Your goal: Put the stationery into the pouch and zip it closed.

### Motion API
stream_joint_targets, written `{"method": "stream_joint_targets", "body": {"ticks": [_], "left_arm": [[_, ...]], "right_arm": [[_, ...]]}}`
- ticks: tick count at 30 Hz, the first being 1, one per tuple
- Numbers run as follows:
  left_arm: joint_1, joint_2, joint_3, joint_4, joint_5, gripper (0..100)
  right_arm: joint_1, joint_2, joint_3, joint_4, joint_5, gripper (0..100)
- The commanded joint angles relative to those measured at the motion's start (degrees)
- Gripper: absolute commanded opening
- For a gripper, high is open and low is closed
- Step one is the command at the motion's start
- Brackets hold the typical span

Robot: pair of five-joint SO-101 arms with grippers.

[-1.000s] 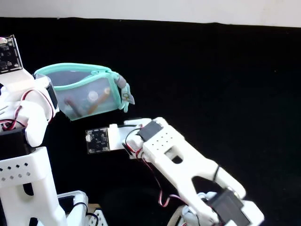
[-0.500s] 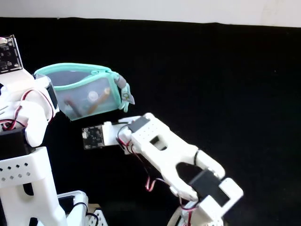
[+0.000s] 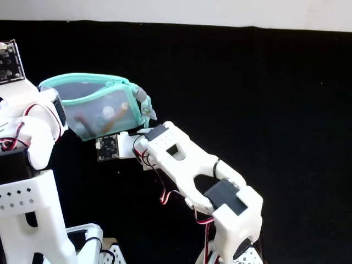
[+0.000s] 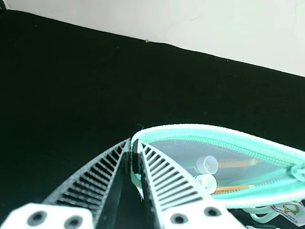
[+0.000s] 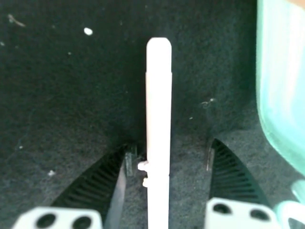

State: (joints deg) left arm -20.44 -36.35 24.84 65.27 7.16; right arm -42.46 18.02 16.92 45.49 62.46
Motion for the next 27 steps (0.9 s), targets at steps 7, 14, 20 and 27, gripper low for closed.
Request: {"method": "stream_joint_targets", "body": {"ticks": [7,14,20,27], "left_arm": [[0.4,4.8,0.7,1.3,-0.4,1],[0.4,4.8,0.6,1.3,-0.3,1],[0.4,4.8,0.6,1.3,-0.3,1],[0.4,4.8,0.6,1.1,-0.3,1]], "right_arm": [[2.1,5.8,-5.3,-2.0,1.6,18.0],[2.0,6.3,-5.1,-1.9,0.9,0.7],[2.2,6.0,-5.4,0.5,-3.3,0.7],[2.1,-0.4,-5.0,6.5,-8.4,0.7]]}}
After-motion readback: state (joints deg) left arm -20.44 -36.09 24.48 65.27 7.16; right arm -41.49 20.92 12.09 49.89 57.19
